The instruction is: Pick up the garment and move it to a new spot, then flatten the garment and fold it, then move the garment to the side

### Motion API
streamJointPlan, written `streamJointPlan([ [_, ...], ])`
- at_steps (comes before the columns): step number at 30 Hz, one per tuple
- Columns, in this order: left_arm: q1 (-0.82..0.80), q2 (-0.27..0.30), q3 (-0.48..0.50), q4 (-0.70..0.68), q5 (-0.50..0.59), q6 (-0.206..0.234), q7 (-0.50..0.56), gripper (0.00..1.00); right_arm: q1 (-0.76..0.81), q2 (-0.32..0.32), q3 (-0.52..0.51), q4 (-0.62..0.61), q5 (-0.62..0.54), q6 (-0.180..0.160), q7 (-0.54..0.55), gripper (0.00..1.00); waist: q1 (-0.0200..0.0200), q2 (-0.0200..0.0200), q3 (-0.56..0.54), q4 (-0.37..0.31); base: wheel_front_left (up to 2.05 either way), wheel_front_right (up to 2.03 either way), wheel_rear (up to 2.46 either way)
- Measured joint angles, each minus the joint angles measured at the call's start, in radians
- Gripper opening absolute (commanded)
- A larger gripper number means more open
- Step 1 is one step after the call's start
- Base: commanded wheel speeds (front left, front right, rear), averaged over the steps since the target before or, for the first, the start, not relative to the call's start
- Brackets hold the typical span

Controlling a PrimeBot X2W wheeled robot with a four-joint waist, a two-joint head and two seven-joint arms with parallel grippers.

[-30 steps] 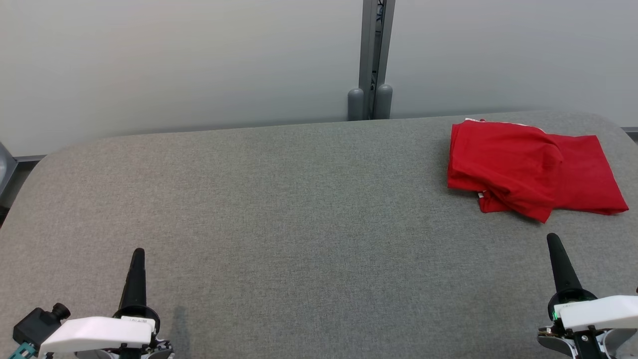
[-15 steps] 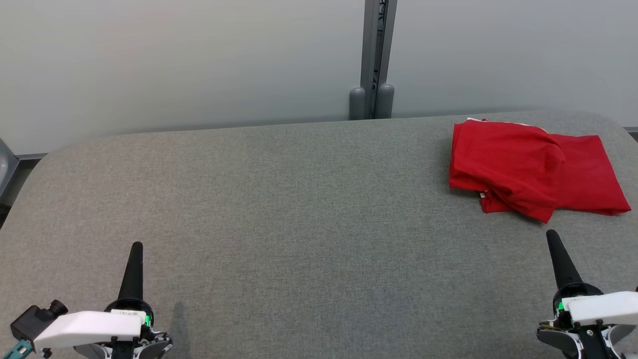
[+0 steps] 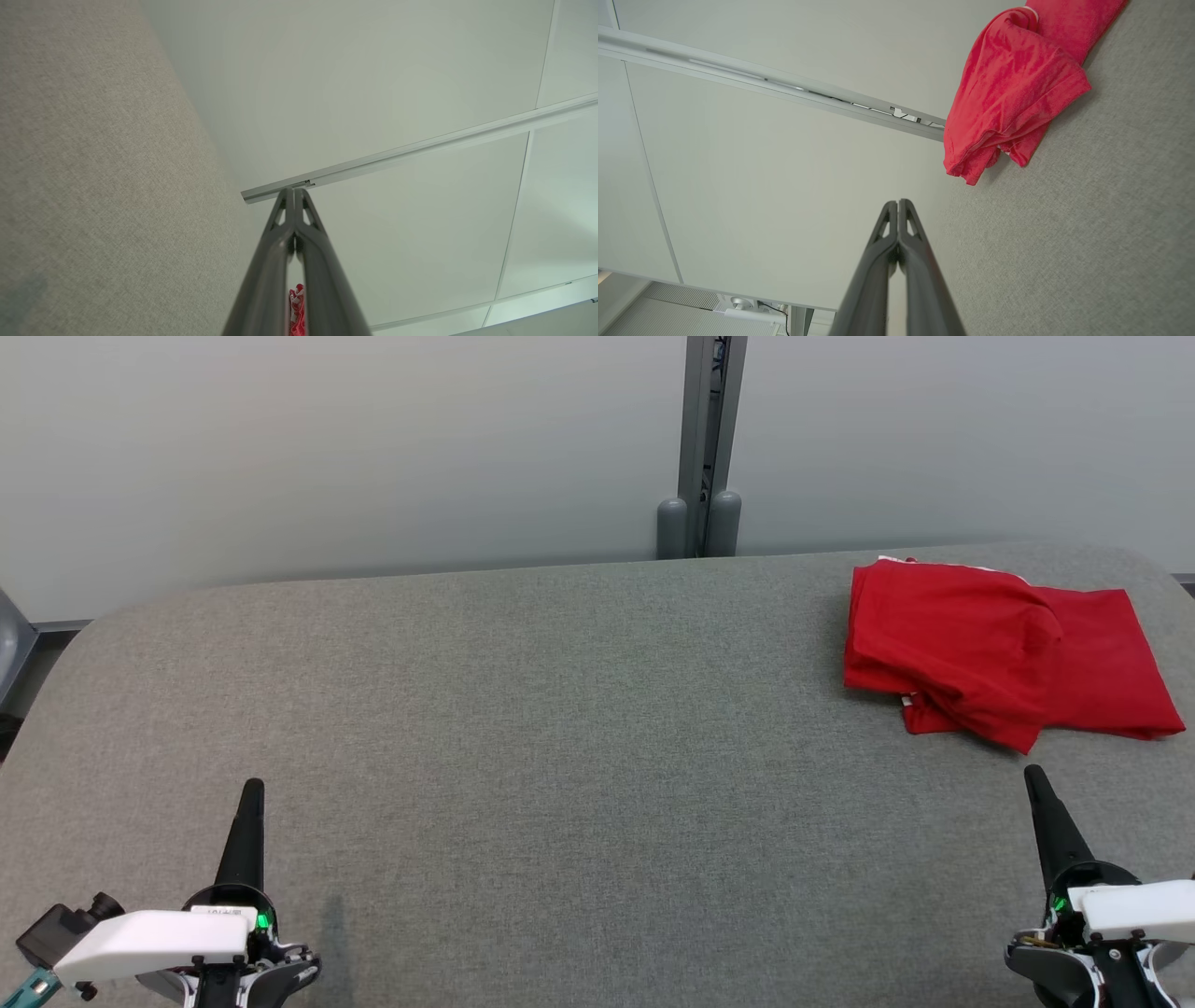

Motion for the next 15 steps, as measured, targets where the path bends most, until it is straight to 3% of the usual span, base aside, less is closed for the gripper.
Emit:
streamJointPlan([
  [15,-0.019,0.001,0.008,0.005,-0.113,-0.001,0.032,0.00,-0.013,0.008,-0.014,0.011,0.116,0.000,0.031,0.00,0.0000,0.0000,0.003,0.004,0.00,0.00,0.00],
])
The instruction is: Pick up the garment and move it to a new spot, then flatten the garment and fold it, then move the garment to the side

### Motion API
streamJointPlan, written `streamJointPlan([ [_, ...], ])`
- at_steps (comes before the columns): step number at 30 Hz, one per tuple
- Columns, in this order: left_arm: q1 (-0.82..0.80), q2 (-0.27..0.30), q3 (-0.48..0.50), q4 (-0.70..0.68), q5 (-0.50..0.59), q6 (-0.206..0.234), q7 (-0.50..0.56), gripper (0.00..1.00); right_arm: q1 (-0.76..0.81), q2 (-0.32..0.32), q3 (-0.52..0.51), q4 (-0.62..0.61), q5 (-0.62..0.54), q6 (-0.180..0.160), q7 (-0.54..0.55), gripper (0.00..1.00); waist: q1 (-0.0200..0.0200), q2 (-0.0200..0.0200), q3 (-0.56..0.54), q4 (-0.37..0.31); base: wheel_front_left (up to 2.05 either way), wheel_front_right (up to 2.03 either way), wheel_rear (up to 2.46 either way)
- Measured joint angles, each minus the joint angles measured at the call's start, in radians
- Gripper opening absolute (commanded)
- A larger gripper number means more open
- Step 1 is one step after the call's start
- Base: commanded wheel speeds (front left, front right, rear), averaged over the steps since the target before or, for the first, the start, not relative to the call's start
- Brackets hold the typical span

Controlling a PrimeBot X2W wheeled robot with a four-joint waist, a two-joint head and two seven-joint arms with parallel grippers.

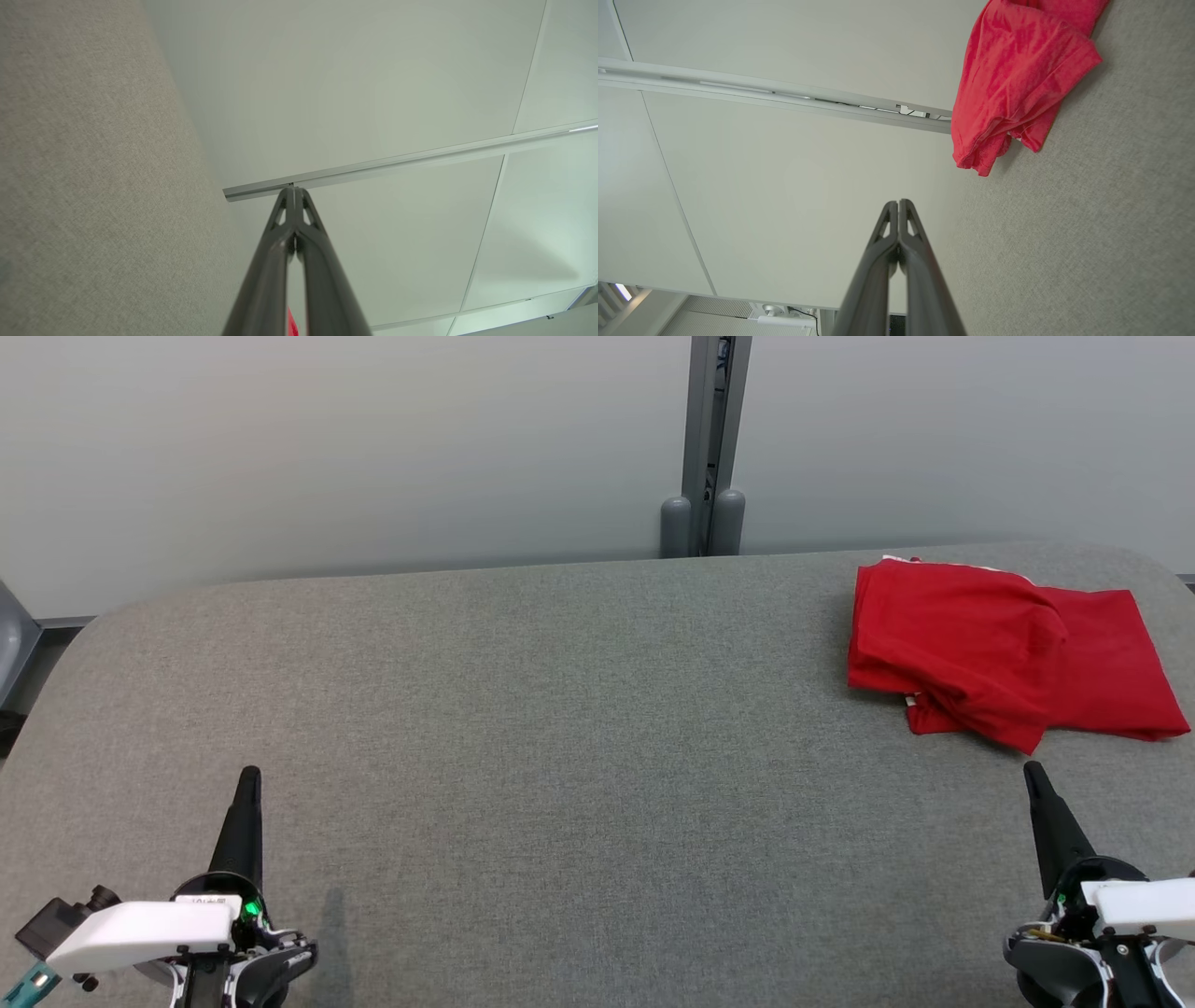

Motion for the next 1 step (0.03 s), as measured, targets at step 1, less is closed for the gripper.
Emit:
streamJointPlan([
  [1,0.000,0.000,0.000,0.000,0.000,0.000,0.000,0.00,0.000,0.000,0.000,0.000,0.000,0.000,0.000,0.00,0.0000,0.0000,0.000,0.000,0.00,0.00,0.00],
])
